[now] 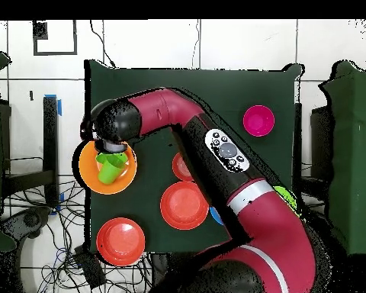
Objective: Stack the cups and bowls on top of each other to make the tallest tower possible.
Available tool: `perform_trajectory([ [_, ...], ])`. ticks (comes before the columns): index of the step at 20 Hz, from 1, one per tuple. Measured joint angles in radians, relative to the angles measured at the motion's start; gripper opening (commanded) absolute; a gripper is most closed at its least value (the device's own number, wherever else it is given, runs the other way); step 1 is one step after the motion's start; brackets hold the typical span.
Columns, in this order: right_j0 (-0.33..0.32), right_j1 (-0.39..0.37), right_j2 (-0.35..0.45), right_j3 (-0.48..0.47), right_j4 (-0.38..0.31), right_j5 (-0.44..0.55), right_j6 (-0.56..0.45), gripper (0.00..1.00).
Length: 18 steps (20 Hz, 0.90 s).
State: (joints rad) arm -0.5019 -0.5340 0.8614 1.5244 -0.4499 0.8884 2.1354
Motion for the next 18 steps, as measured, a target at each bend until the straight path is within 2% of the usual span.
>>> perform_trajectory([
  [8, 0.03, 0.07, -0.021, -0.026, -0.099, -0.103, 0.0, 1.0],
  [10, 0.05, 0.102, -0.047, -0.046, -0.14, -0.138, 0.0, 1.0],
  [18, 0.145, 0.164, -0.148, -0.134, -0.234, -0.15, 0.0, 1.0],
])
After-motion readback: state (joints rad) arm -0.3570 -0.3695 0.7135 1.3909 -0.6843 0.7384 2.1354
